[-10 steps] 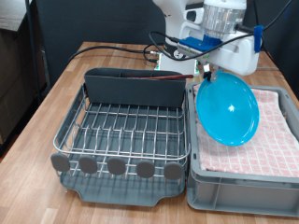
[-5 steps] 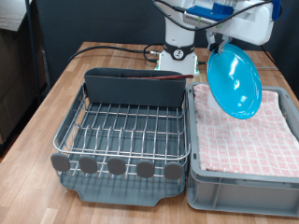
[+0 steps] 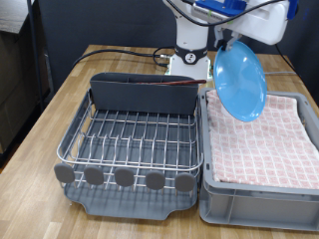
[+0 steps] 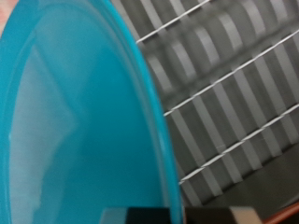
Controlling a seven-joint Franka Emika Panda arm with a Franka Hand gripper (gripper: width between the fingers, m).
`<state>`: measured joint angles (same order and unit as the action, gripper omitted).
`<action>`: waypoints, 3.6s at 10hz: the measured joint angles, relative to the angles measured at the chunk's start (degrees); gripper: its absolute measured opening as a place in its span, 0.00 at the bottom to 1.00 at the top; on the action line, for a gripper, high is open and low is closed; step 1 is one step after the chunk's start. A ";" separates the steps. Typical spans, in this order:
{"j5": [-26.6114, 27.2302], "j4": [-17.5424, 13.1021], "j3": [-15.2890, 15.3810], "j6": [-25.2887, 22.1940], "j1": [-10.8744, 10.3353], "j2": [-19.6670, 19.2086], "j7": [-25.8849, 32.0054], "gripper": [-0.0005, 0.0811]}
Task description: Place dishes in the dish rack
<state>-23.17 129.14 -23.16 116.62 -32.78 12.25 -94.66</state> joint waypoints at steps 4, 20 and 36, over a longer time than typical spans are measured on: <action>-15.45 -0.81 -4.41 6.06 3.29 0.58 19.69 0.04; -37.23 4.28 -13.90 20.30 12.39 2.08 33.55 0.04; -47.30 4.08 -16.99 33.25 12.79 -11.38 25.90 0.04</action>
<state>-70.47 133.22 -40.15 149.87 -19.99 0.87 -68.77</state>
